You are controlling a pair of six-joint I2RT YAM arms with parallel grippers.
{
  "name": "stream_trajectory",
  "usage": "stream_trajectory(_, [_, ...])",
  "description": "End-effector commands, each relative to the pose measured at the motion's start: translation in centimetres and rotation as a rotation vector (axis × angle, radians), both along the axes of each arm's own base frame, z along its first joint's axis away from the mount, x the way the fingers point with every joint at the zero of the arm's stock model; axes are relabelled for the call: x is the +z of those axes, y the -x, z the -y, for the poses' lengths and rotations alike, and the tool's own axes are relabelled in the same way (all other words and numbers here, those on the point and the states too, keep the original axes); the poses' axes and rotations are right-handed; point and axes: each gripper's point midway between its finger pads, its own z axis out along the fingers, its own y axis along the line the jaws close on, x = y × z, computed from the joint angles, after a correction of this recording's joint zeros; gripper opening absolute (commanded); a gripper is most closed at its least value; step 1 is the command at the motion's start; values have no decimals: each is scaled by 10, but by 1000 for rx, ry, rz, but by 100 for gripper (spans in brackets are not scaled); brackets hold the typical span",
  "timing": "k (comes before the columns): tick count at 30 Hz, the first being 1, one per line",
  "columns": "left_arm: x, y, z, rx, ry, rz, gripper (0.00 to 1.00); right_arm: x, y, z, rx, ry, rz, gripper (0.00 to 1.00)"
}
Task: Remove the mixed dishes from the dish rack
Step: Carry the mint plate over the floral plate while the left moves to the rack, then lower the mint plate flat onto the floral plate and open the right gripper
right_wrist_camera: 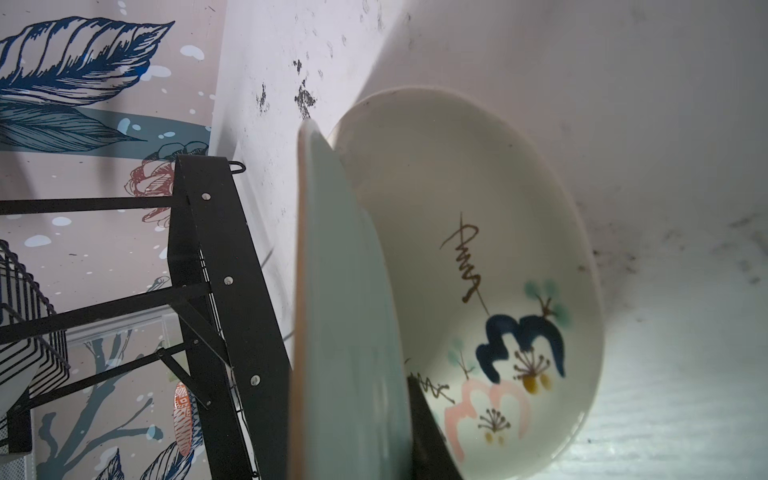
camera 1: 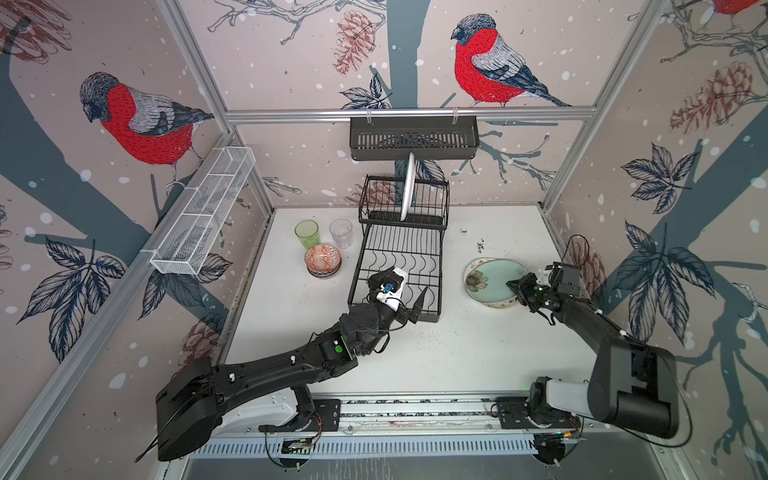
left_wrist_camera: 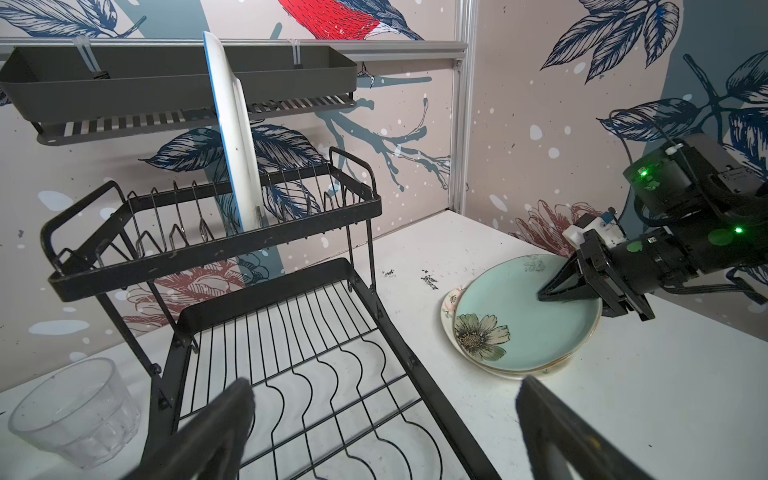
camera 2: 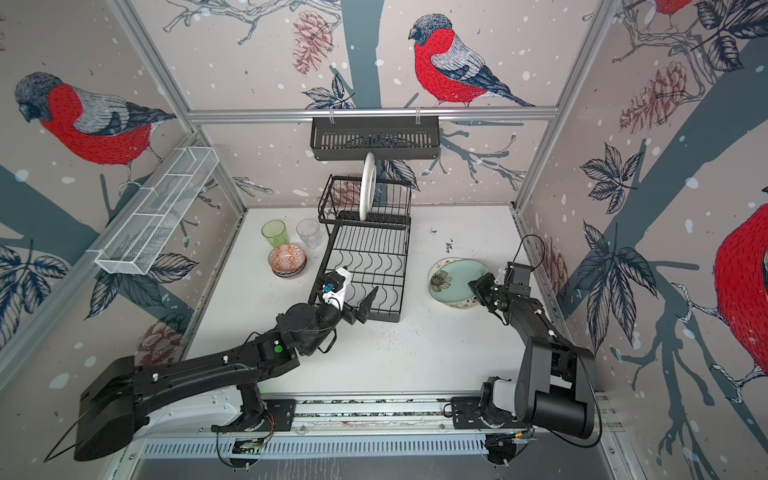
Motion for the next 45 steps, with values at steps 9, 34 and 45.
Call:
stream_trajectory(9, [13,-1,-3,13,46,27,98,0,-4,-3,37,7,14,41])
stream_trajectory(34, [17,-1,-11,38,73,35,98,0,-8,4,32,148,-58,80])
stream_trajectory(45, [20,0,-15,48,87,42,98,-2,-12,3,44,218,-98,83])
